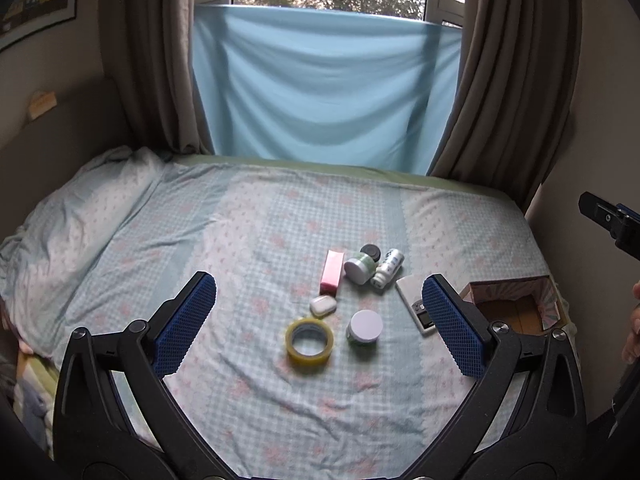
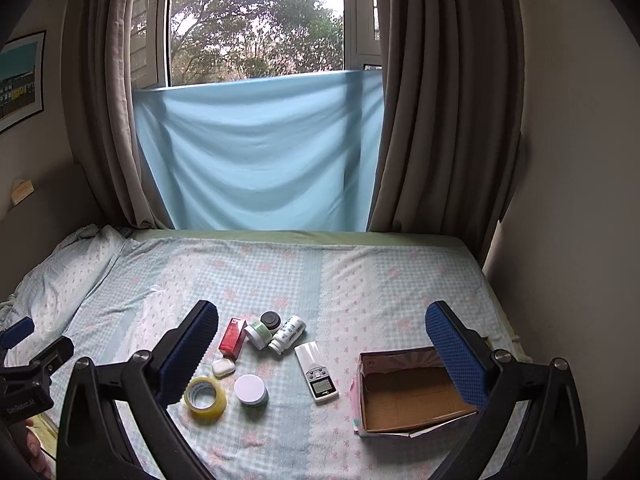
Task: Organize rigid objects
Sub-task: 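Grasp the yellow tape roll with the left tool while the right tool grasps the white vitamin bottle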
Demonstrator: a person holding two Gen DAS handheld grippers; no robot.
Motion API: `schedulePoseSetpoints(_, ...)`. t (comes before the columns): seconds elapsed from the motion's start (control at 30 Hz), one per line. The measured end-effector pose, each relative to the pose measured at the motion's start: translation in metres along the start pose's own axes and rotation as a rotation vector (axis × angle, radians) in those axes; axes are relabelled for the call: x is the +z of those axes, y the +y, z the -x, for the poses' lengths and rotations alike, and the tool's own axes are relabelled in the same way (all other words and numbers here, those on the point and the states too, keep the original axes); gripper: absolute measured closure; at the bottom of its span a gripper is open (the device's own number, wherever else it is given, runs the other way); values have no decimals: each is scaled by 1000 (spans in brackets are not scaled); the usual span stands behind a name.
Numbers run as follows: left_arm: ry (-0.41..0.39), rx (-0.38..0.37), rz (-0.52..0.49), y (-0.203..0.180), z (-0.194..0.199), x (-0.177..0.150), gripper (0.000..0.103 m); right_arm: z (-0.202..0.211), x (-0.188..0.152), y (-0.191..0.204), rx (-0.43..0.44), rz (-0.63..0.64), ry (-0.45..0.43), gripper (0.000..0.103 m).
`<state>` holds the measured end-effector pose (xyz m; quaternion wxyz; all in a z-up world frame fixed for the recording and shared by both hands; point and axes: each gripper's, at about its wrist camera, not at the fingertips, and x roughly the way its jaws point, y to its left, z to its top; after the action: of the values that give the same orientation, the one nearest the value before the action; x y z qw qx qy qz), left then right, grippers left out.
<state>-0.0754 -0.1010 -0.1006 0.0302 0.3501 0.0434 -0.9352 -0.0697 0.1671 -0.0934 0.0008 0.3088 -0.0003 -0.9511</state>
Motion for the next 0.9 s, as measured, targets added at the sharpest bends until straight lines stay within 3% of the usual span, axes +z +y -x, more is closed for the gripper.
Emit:
schedulePoseSetpoints(0.23,180,12,26,24,-93,-33,1,-94,-15,23,62,-13,177,0)
schedulePoseSetpoints(0.53,378,8,96,39,-210,-106,1,-249,-46,29,136,-105,415,0)
schedulePoseSetpoints(0.7,450,10,86,29,-264,-144,1,-338,-65,19,162,-220,531,0)
schedulePoseSetpoints(0.9,475,24,62,21,-318,-175,1,-430,-91,4,150,-319,650,4)
